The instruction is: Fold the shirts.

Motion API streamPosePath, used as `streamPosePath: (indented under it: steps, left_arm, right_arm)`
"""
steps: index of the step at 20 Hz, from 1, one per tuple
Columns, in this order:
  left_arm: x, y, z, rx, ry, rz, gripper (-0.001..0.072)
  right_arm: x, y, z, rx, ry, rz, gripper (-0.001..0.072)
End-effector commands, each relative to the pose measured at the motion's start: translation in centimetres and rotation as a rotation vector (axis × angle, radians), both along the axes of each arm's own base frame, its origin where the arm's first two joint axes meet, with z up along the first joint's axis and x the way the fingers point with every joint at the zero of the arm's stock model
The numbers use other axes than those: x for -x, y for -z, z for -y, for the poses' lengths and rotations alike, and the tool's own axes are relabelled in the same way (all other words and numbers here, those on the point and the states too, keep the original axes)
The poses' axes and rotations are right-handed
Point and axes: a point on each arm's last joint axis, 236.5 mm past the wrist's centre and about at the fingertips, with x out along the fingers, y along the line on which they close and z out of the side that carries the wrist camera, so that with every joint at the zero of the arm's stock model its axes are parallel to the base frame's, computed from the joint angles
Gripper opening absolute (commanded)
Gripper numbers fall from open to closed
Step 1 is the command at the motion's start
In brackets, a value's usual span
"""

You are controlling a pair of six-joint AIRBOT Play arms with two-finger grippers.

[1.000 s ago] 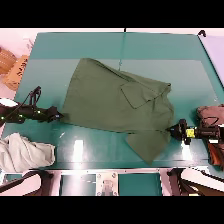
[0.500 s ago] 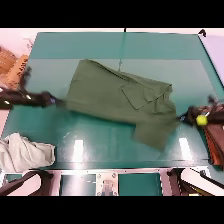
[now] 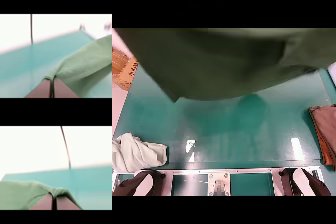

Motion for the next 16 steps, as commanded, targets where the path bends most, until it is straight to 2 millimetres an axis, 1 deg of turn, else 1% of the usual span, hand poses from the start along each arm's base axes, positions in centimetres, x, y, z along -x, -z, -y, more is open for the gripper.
streamPosePath:
  steps: [1, 2, 3, 4, 5, 6, 7, 8, 9, 10, 11, 12, 14, 15, 16]
  left_arm:
    - [7.1, -7.7, 1.7, -0.015, -0.023, 0.244, 0.0022]
    - [7.2, -7.8, 1.5, -0.021, -0.034, 0.249, 0.0021]
    - [6.9, -7.5, 1.3, -0.018, -0.046, 0.233, 0.0021]
    - [6.1, -6.9, 0.6, -0.007, -0.069, 0.203, 0.0021]
    - [4.8, -5.9, -0.1, 0.005, -0.090, 0.159, 0.0021]
    - [3.5, -4.5, -0.8, 0.012, -0.106, 0.111, 0.0021]
    - [1.8, -2.7, -1.3, 0.026, -0.109, 0.049, 0.0022]
    - [0.0, -0.6, -1.8, 0.041, -0.109, -0.021, 0.0021]
    - [-2.0, 1.8, -2.4, 0.059, -0.109, -0.096, 0.0021]
    - [-4.0, 4.5, -2.9, 0.079, -0.109, -0.177, 0.0021]
    - [-6.3, 7.9, -3.4, 0.101, -0.105, -0.272, 0.0021]
    - [-8.6, 11.8, -3.6, 0.112, -0.086, -0.367, 0.0021]
    - [-12.9, 19.9, -2.9, 0.126, -0.046, -0.536, 0.0021]
    - [-15.0, 24.6, -2.1, 0.126, -0.030, -0.614, 0.0021]
    - [-17.2, 29.1, -1.6, 0.137, -0.034, -0.687, 0.0021]
  right_arm:
    - [8.3, -10.1, -3.7, 0.165, 0.116, 0.351, 0.0016]
    - [9.1, -10.6, -3.7, 0.181, 0.139, 0.374, 0.0016]
    - [9.3, -10.6, -3.6, 0.184, 0.155, 0.372, 0.0016]
    - [9.1, -10.2, -3.0, 0.167, 0.173, 0.354, 0.0016]
    - [8.4, -9.7, -2.4, 0.144, 0.176, 0.330, 0.0016]
    - [7.2, -8.6, -1.6, 0.106, 0.169, 0.289, 0.0016]
    - [5.5, -6.8, -0.8, 0.062, 0.152, 0.229, 0.0016]
    - [3.5, -4.4, 0.1, 0.008, 0.125, 0.156, 0.0016]
    - [1.5, -1.8, 1.0, -0.055, 0.102, 0.087, 0.0016]
    - [-0.9, 1.7, 2.0, -0.128, 0.073, 0.006, 0.0016]
    - [-3.2, 5.4, 3.0, -0.175, 0.049, -0.073, 0.0016]
    - [-5.8, 9.9, 3.8, -0.223, 0.030, -0.159, 0.0016]
    - [-10.7, 18.8, 4.3, -0.283, 0.006, -0.305, 0.0016]
    - [-13.0, 23.4, 4.3, -0.298, 0.001, -0.376, 0.0015]
    - [-15.0, 27.4, 4.4, -0.309, 0.002, -0.438, 0.0016]
